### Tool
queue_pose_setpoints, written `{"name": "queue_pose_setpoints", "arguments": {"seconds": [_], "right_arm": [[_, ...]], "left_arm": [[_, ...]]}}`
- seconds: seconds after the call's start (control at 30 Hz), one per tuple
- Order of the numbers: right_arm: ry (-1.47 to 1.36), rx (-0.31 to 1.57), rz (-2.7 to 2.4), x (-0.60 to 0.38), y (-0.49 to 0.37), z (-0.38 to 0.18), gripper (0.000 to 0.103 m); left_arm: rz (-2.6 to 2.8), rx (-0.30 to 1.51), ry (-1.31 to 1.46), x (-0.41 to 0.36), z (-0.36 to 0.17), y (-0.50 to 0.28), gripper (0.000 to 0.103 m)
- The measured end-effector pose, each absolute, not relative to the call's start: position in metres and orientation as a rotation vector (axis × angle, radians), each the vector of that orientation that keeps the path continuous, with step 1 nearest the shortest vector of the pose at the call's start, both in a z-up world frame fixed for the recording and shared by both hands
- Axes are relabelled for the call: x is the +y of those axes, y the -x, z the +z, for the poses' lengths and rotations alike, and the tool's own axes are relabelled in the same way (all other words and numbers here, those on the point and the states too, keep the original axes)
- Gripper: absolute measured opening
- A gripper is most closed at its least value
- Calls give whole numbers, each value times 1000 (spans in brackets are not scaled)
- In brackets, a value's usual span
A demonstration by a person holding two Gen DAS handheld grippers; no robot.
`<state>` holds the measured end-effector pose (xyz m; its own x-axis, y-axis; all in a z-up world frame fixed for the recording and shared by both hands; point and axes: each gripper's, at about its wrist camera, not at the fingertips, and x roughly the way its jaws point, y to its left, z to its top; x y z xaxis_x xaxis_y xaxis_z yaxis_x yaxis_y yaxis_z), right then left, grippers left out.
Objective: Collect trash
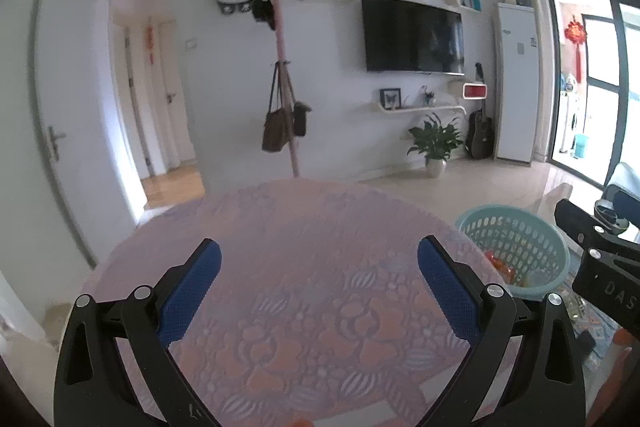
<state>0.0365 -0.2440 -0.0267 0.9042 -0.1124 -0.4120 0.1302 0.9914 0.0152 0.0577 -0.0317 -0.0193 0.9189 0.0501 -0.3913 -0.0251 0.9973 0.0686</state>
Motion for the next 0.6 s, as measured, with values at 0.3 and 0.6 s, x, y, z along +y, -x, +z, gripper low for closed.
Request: {"name": "queue_pose_setpoints", "arguments": {"seconds": [0.3,0.6], "right_arm": [[-34,457,-88,-224,-32,-30,87],[44,440,-75,-198,-27,-20,87]], "left_arm": [[163,441,-24,9,-20,-45,96],[130,465,-24,21,-16,-41,96]]}}
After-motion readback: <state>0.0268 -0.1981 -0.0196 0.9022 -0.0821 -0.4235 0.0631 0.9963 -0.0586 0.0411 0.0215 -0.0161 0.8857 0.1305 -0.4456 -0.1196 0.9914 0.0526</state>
